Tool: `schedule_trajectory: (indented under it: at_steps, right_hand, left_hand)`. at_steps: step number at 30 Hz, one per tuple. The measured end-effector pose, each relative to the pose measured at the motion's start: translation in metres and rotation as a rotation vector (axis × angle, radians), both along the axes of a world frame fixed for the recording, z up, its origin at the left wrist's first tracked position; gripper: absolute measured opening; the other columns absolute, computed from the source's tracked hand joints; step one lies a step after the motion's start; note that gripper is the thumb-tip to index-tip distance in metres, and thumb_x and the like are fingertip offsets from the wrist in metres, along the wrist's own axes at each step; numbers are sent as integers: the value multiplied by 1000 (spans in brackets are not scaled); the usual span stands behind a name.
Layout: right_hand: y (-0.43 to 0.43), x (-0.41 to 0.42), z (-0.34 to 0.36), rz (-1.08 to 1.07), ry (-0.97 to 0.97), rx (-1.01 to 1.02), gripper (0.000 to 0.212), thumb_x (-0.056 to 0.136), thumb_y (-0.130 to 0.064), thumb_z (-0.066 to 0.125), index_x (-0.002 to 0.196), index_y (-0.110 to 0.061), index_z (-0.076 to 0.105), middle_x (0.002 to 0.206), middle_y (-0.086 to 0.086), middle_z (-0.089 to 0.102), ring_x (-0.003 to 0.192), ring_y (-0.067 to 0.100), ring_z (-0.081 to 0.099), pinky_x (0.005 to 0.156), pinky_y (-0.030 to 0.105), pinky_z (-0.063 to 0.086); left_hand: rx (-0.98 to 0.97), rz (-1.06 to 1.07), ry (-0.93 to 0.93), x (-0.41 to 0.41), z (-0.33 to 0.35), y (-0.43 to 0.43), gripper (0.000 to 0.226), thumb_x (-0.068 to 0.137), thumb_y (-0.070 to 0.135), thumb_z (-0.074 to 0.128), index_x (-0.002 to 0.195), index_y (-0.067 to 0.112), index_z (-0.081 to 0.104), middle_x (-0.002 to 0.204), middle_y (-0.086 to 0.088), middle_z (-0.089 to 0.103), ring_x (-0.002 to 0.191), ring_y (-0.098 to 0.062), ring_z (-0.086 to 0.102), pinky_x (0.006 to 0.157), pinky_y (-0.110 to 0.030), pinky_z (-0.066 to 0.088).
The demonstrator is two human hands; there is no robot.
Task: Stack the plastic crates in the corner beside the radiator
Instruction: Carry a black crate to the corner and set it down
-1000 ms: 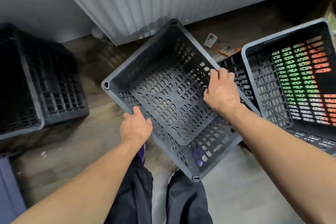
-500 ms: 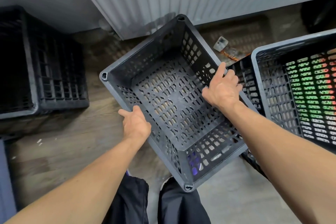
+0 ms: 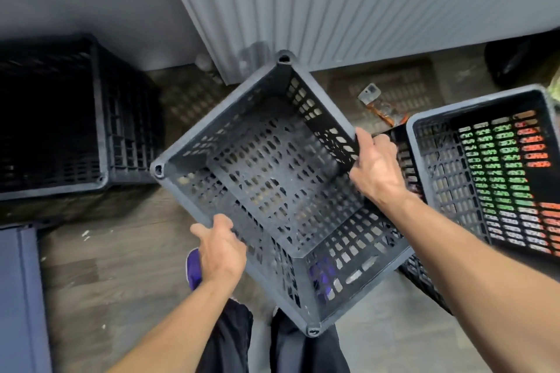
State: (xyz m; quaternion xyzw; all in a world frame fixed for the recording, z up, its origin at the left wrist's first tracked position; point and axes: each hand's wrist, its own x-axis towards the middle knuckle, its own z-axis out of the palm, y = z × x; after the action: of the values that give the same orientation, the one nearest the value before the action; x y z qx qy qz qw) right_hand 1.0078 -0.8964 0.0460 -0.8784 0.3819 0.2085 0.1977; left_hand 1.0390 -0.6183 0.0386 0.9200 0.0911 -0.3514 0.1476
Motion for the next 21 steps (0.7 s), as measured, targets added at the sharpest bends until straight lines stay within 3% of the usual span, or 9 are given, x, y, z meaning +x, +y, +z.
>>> schedule_trajectory:
  at_steps: [4,7,11,15,21]
  right_hand:
    - [30,34,43,104,-52,17,42,90,-14,53,130,-20,41,118,13,41,112,34,42,83,40,38]
    - [53,53,75,190,-96,-53,61,84,-8,65,137,-14,35,120,13,41,108,29,39,82,38,40]
    - [78,68,115,279,-139,-113,69,80,-6,72,138,-9,34,119,16,44,98,24,36,82,38,45]
    - [105,84,152,284,-164,-149,71,79,3,65,140,-10,33,114,14,45,99,28,42,84,45,48]
    - [133,110,191,327,-190,-236,54,83,4,55,133,-7,40,112,18,49,99,32,46,80,46,50]
  left_hand:
    - [45,74,1,19,26,28,14,96,9,47,106,19,50,111,-8,30,70,-31,55,69,-34,41]
    - [90,129,22,27,46,42,14,97,13,47,108,21,51,114,-9,32,76,-32,57,72,-36,41]
    - [102,210,-12,33,78,59,11,97,18,47,106,21,53,113,-9,33,83,-35,56,75,-36,38]
    - [84,274,-50,48,111,79,12,98,18,48,108,21,54,120,-13,37,87,-35,54,74,-36,37]
    - [24,334,-86,76,160,110,12,99,17,44,100,24,54,113,-5,39,90,-32,47,72,-37,38]
